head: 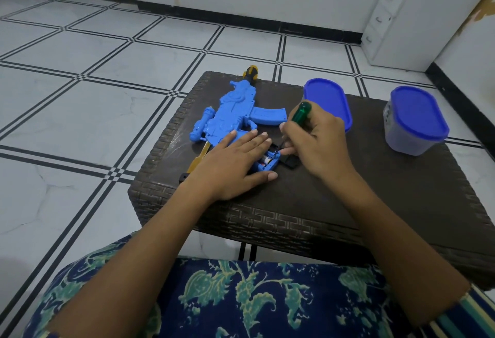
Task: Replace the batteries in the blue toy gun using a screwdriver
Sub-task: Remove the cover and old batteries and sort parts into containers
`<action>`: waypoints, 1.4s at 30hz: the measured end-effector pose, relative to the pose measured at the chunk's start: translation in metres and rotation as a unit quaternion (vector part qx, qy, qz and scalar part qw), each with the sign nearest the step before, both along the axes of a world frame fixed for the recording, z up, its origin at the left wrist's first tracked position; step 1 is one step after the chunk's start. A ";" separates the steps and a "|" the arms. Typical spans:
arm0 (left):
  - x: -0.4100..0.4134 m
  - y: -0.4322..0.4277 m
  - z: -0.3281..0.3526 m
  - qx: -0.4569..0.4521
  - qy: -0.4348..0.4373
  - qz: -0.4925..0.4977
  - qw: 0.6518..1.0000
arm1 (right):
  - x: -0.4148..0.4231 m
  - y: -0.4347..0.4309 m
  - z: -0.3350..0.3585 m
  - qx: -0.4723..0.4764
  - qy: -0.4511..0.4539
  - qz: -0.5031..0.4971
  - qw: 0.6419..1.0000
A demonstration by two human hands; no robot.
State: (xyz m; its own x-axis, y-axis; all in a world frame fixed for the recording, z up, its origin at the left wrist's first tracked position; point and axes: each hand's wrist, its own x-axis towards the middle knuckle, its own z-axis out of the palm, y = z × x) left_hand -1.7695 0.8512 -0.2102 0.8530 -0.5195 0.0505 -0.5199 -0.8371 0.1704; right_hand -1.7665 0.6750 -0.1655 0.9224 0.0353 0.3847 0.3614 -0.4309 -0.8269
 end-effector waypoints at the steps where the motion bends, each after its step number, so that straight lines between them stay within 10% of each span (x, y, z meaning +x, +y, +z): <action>1: 0.000 0.000 -0.001 -0.008 0.000 0.001 1.000 | 0.001 -0.001 0.000 0.034 0.025 -0.005 0.999; 12: 0.002 0.000 -0.003 -0.039 -0.001 0.005 0.999 | 0.005 -0.010 0.001 0.297 0.205 -0.016 0.932; 27: 0.007 -0.014 0.012 -0.245 0.029 0.175 0.953 | -0.003 -0.006 0.005 0.213 0.080 -0.026 0.973; 42: 0.004 -0.025 0.016 -0.137 -0.051 0.200 0.969 | -0.002 -0.016 0.006 0.235 0.071 -0.014 0.969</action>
